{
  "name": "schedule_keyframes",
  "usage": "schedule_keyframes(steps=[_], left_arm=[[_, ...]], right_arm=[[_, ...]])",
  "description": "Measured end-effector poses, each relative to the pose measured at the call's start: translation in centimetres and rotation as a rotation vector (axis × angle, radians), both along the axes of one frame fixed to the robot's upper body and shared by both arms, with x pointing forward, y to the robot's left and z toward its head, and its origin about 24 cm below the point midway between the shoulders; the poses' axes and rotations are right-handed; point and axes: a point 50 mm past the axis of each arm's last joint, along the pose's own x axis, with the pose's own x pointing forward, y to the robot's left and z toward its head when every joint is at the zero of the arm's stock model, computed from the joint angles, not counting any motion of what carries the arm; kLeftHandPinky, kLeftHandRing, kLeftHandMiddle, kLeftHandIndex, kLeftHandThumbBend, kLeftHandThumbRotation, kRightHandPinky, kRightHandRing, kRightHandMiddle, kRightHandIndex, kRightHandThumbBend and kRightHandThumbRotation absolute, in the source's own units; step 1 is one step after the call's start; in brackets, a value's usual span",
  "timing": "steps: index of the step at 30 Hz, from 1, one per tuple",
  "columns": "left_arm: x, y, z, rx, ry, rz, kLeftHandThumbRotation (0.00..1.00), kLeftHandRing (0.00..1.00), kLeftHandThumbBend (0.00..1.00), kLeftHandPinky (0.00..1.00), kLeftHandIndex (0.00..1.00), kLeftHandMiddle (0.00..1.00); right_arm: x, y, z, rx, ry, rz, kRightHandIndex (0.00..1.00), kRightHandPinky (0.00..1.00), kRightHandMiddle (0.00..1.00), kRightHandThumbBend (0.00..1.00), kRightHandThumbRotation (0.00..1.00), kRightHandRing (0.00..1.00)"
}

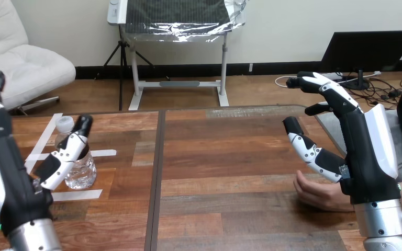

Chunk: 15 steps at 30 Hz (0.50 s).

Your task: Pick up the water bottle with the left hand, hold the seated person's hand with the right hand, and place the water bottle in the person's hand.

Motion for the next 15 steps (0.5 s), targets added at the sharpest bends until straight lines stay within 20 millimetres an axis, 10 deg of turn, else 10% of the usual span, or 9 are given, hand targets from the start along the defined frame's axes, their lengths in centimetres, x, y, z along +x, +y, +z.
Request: schedule_keyframes(steps=[15], left_arm=[[2.8, 1.6, -1.9, 0.049, 0.262, -0.051, 0.47, 0.90, 0.93, 0.87, 0.91, 0.91]], right_arm=[[0.1, 0.0, 0.0, 0.000, 0.000, 0.004, 0.73, 0.61, 0.83, 0.38, 0.00, 0.79]])
